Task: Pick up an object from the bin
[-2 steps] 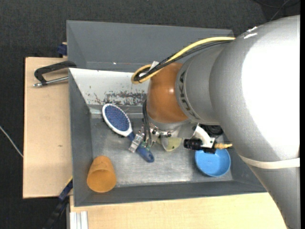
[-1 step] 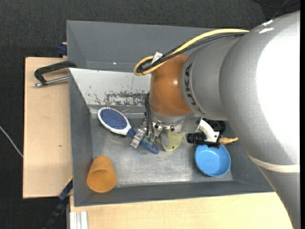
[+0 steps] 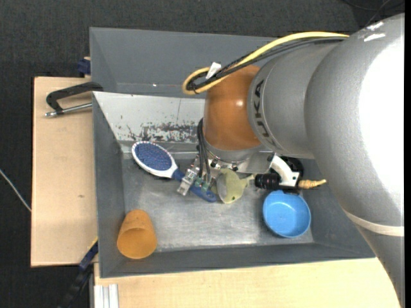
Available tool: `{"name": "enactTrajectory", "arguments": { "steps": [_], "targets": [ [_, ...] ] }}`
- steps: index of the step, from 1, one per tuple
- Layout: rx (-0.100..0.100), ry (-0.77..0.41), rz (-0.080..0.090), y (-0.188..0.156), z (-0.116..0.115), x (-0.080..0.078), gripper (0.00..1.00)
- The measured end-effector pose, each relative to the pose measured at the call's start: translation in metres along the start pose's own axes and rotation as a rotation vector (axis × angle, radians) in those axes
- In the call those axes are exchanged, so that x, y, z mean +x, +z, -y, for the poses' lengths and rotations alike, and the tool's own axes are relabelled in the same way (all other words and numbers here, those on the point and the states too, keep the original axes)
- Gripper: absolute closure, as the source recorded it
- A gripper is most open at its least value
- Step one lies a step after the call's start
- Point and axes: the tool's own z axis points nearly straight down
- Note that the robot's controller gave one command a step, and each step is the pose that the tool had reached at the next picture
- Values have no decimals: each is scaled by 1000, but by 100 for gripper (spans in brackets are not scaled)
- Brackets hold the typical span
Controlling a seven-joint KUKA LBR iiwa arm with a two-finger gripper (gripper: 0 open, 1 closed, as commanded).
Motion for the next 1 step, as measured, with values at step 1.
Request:
{"name": "enactTrajectory", "arguments": {
  "steps": [1],
  "targets": [
    [0,-3,0,-22,-1,0,100]
  ]
}}
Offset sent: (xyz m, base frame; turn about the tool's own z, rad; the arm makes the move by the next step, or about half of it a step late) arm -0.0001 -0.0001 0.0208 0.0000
